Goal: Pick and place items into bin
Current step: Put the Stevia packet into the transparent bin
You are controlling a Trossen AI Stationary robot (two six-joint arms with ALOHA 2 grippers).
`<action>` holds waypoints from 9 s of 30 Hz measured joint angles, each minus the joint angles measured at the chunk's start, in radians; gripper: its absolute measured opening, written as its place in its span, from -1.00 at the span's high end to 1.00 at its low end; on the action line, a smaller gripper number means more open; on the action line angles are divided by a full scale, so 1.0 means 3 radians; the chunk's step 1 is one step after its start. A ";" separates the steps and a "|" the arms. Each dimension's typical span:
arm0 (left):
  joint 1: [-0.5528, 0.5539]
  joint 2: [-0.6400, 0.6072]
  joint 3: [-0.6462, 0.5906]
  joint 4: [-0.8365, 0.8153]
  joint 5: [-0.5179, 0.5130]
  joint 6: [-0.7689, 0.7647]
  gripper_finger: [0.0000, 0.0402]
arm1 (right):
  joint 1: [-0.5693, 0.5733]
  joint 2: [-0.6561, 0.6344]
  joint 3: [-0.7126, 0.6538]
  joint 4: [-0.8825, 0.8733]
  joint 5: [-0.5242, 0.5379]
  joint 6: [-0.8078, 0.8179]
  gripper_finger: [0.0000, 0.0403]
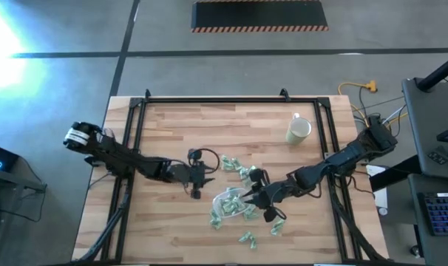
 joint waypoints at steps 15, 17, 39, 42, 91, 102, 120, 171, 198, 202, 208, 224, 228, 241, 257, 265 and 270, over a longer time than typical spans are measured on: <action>0.1056 0.0611 0.0223 0.0151 0.1065 0.0184 0.26 | -0.0001 0.0001 0.0000 -0.0003 -0.0003 -0.0063 0.61; 0.1114 0.0619 0.0234 0.0156 0.1071 0.0231 0.26 | -0.0001 0.0001 0.0000 -0.0005 -0.0003 -0.0063 0.60; 0.1519 0.1056 0.0466 0.0268 0.1866 0.0294 0.26 | -0.0003 0.0005 0.0001 -0.0018 -0.0010 0.0033 0.61; 0.1538 0.1066 0.0506 0.0183 0.1866 0.0285 0.26 | -0.0001 0.0005 0.0004 -0.0072 -0.0019 0.0046 0.61; 0.1585 0.1060 0.0524 0.0175 0.1673 0.0262 1.00 | -0.0001 0.0006 0.0000 -0.0179 -0.0028 0.0140 0.67; 0.1376 0.0698 0.0504 -0.0034 0.1448 0.0187 1.00 | -0.0001 0.0006 0.0000 -0.0258 -0.0027 0.0141 0.64; 0.0486 -0.0145 0.0230 -0.0063 0.1480 0.0205 1.00 | -0.0001 0.0004 -0.0001 -0.0541 -0.0016 0.0193 0.70; 0.0103 0.0611 0.0454 0.0486 0.1927 0.0256 0.25 | 0.0026 -0.0376 -0.0196 -0.1798 -0.0159 0.1731 0.72; 0.0103 0.0609 0.0454 0.0483 0.1925 0.0252 0.20 | 0.0011 -0.0050 -0.0628 -0.0559 -0.0170 0.1307 0.05; 0.0103 0.0609 0.0454 0.0482 0.1925 0.0252 0.20 | -0.0028 -0.0047 -0.0621 -0.0562 -0.0166 0.1297 0.03; 0.0103 0.0609 0.0454 0.0483 0.1925 0.0252 0.20 | -0.0039 -0.0050 -0.0621 -0.0609 -0.0090 0.1296 0.15; 0.0102 0.0609 0.0451 0.0482 0.1925 0.0253 0.20 | -0.0047 -0.0051 -0.0612 -0.0687 -0.0087 0.1206 0.74; 0.0102 0.0609 0.0450 0.0482 0.1925 0.0253 0.20 | -0.0047 -0.0052 -0.0612 -0.0685 -0.0086 0.1145 0.87; 0.0102 0.0609 0.0449 0.0483 0.1924 0.0254 0.20 | -0.0047 -0.0072 -0.0612 -0.0685 -0.0086 0.1043 0.96; 0.0104 0.0609 0.0443 0.0479 0.1887 0.0256 0.20 | -0.0045 -0.0274 -0.0378 -0.0687 -0.0078 0.0715 0.96; 0.0111 0.0609 0.0434 0.0480 0.1864 0.0261 0.20 | -0.0045 -0.0276 -0.0221 -0.0684 -0.0079 0.0446 0.96; 0.0112 0.0609 0.0434 0.0481 0.1864 0.0261 0.20 | -0.0045 -0.0276 -0.0117 -0.0675 -0.0080 0.0293 0.96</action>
